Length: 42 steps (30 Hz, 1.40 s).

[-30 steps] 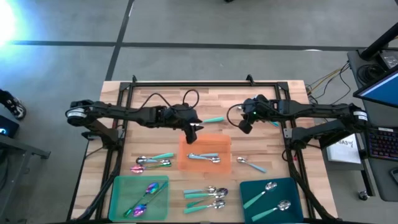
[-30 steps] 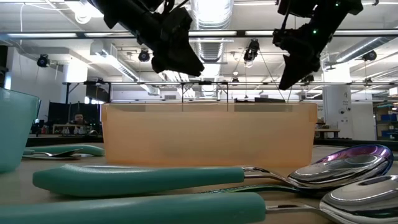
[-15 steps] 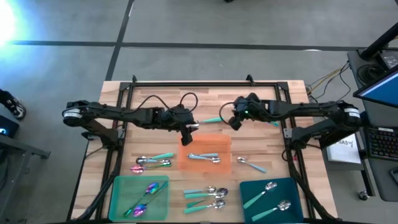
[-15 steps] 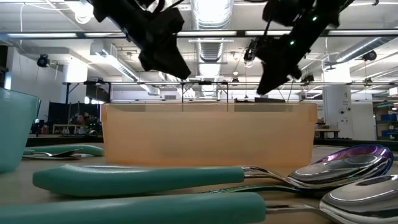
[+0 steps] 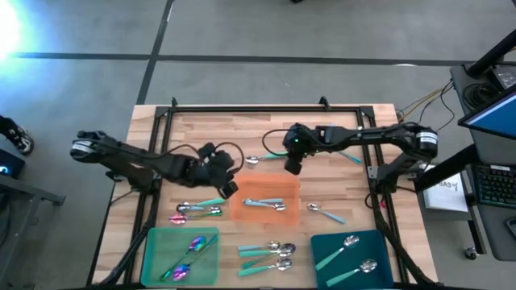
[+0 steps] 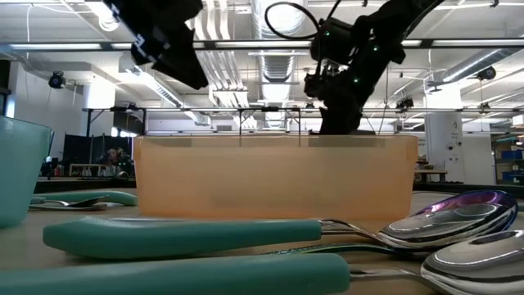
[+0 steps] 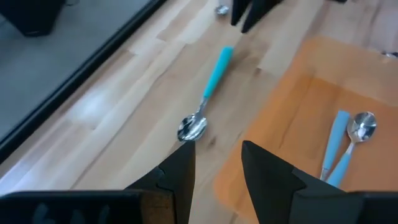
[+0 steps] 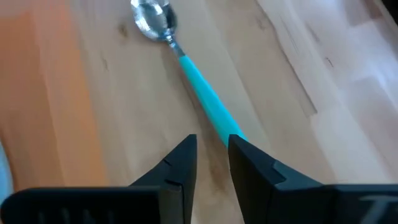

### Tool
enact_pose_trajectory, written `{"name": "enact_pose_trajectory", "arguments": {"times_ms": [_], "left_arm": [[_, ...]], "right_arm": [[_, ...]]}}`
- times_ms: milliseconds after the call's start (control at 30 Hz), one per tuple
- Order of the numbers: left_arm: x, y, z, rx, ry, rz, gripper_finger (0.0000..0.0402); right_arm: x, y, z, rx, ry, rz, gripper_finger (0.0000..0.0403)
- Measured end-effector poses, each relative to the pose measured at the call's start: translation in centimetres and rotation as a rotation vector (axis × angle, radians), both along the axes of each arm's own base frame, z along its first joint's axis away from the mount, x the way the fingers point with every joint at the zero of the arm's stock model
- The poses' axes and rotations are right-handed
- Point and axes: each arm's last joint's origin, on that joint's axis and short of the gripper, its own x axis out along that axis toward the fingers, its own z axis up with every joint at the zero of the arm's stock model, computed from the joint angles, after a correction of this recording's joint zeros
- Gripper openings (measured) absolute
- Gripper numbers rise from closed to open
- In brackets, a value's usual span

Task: Sort silverware by color (type)
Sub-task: Put the green spoon into the blue bin

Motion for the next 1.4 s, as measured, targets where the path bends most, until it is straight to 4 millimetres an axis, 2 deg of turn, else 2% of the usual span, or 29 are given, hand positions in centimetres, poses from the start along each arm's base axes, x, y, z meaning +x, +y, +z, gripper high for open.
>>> {"name": "enact_pose_trajectory", "arguments": {"times_ms": [333,467,633,800,1133,1267,1400], "left_arm": [[-0.8,-1.5,-0.2,-0.024,-0.022,0.053,0.0115],[-0.8,-1.5,-0.1,-0.024,-0.022,0.051,0.0115],[-0.8,-1.6,-0.1,-0.019,-0.019,0.046,0.0115],[-0.8,-1.6,-0.1,-0.008,-0.01,0.033,0.0115],[-0.9,-1.6,-0.2,-0.006,-0.005,0.032,0.0115],[-0.8,-1.6,-0.2,-0.006,-0.007,0.032,0.0115],[-0.8,-1.6,-0.2,-0.007,-0.009,0.032,0.0115]], "right_arm": [[2.2,-1.0,-2.4,-0.05,0.092,0.057,0.0159],[3.2,-1.4,-3.7,-0.054,0.135,0.08,0.0165],[4.3,-2.0,-5.0,-0.048,0.167,0.104,0.0154],[5.2,-2.8,-5.2,-0.057,0.165,0.111,0.0138],[4.8,-3.0,-5.3,-0.042,0.212,0.089,0.0116],[4.6,-2.8,-4.8,-0.032,0.227,0.09,0.0116],[4.5,-2.8,-3.2,-0.048,0.203,0.097,0.0116]]}}
